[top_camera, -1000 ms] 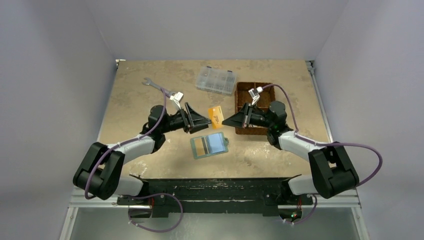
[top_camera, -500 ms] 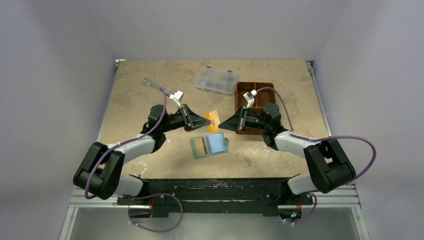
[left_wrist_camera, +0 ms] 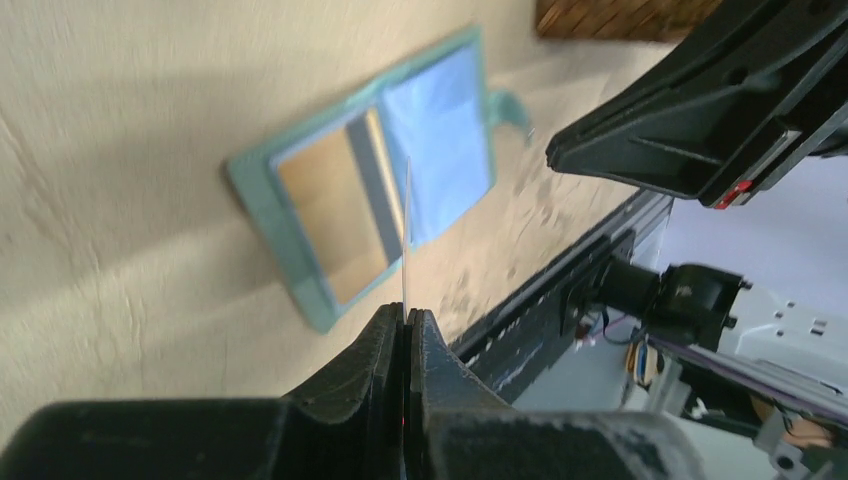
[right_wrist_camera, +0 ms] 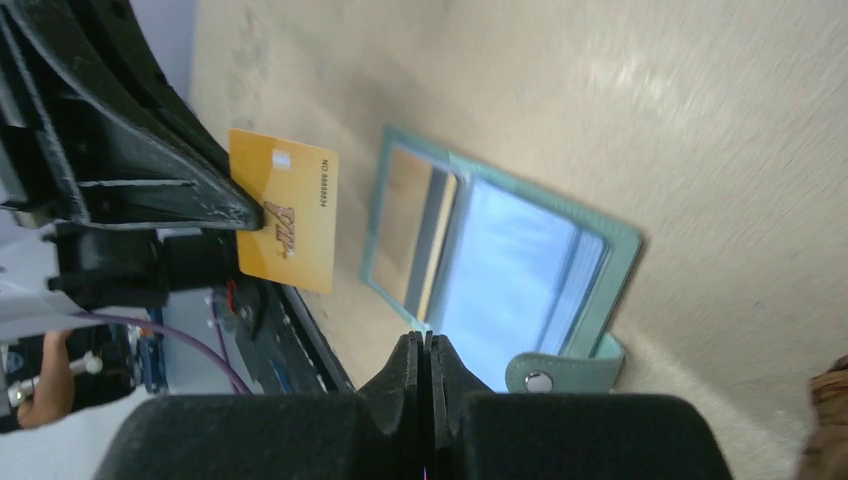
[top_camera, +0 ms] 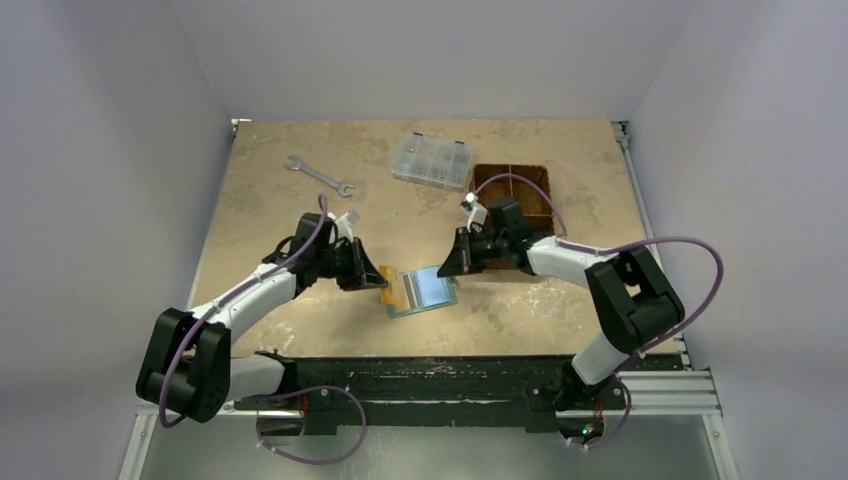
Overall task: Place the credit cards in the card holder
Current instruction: Insert the credit card into the card holder.
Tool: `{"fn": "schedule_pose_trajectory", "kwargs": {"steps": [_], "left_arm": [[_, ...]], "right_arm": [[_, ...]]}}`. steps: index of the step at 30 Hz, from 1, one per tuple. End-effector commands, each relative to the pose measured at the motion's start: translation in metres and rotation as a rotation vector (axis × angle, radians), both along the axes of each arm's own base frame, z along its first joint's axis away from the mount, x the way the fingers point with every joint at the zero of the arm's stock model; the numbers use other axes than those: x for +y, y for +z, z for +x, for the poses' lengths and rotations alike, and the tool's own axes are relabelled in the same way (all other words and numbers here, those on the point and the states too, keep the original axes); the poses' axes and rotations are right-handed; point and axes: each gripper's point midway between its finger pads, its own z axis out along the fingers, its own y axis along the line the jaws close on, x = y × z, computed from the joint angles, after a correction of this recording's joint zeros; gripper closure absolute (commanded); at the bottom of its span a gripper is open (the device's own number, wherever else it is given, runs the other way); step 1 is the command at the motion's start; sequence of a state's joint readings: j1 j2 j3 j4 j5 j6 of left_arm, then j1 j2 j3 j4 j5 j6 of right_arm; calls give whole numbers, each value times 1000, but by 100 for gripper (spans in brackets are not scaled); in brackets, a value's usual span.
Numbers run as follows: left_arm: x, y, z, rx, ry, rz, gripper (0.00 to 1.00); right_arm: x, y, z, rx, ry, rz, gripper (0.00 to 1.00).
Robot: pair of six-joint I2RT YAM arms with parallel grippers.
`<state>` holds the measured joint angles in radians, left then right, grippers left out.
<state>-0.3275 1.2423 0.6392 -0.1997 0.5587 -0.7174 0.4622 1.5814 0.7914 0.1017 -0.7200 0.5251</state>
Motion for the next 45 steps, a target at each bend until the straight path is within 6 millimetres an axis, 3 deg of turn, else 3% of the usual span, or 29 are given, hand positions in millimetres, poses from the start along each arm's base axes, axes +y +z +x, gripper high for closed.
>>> {"fn": "schedule_pose_trajectory", "kwargs": {"steps": [1,10,22,29,45], "left_arm": [[-6,-10,-27,95,-68,-62,100],[-21,-24,-21,141,-122,-144,100],[-30,-39,-15,161,-166,-184,100],[-33,-41,-14,155,-186,-209,100],[-38,-52,-10,163,-193,-230,100]], "right_arm": [[10,-13,-8,-39,67,-76,100],[6,-44,5,-52,-2,-192,100],[-10,-81,2,4,-87,-270,100],[-13,-89,-3,24,-85,-281,100],[-12,-86,-3,15,-82,-273,100]]}}
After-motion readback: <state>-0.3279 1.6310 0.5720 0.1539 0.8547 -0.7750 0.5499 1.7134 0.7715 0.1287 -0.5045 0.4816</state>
